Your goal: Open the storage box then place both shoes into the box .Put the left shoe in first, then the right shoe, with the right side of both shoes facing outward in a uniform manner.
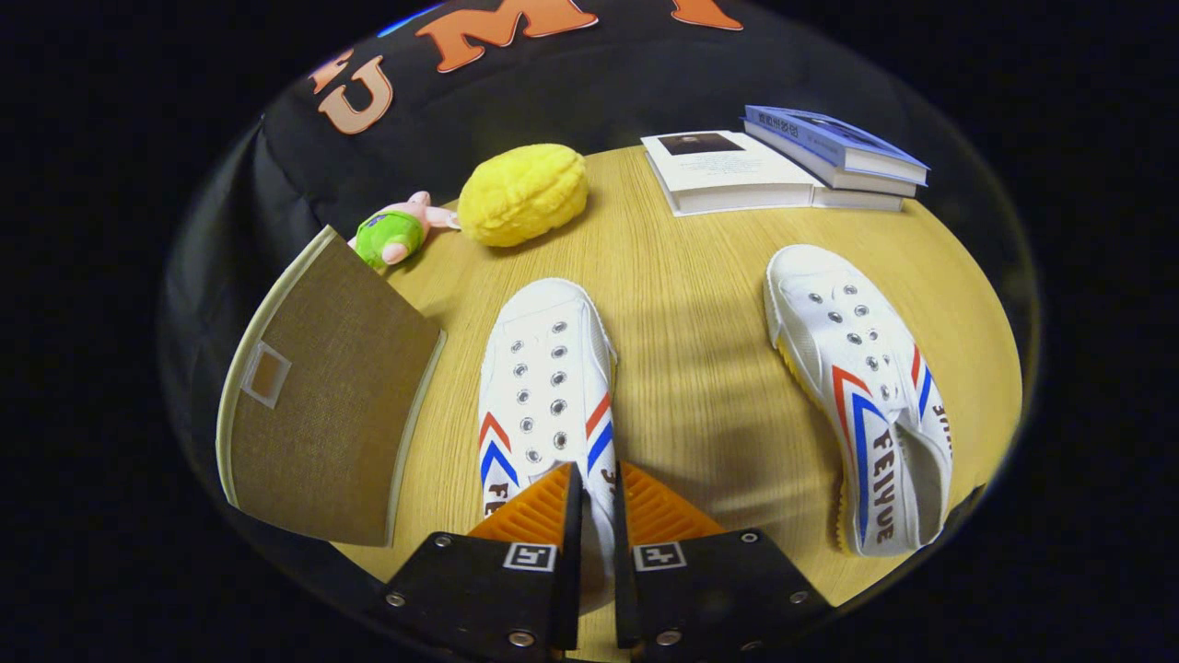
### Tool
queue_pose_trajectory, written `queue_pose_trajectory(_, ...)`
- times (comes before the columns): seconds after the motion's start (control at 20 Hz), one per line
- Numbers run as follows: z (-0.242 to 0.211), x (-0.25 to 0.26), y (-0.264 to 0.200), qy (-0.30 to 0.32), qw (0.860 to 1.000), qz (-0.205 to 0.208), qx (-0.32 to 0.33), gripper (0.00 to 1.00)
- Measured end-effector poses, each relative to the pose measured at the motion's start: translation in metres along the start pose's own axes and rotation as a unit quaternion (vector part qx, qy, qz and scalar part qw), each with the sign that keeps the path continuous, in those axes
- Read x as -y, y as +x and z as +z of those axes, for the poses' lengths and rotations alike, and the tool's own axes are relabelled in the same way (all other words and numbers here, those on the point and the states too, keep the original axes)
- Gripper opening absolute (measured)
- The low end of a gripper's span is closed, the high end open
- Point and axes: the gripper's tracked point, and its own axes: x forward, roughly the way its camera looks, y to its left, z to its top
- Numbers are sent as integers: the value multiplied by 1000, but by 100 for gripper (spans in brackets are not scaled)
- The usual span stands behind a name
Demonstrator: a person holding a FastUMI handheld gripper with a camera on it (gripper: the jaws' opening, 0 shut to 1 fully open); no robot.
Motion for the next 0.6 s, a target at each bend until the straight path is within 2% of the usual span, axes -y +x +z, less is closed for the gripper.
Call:
queue_pose_trajectory(0.2, 5, 0, -4, 13, 1000, 12, 22, 1)
queue_pose_trajectory(0.35, 24, -15, -16, 46, 996, 34, 63, 0)
queue_pose_trajectory(0.6, 41, -31, -39, 77, 992, 55, 89, 0)
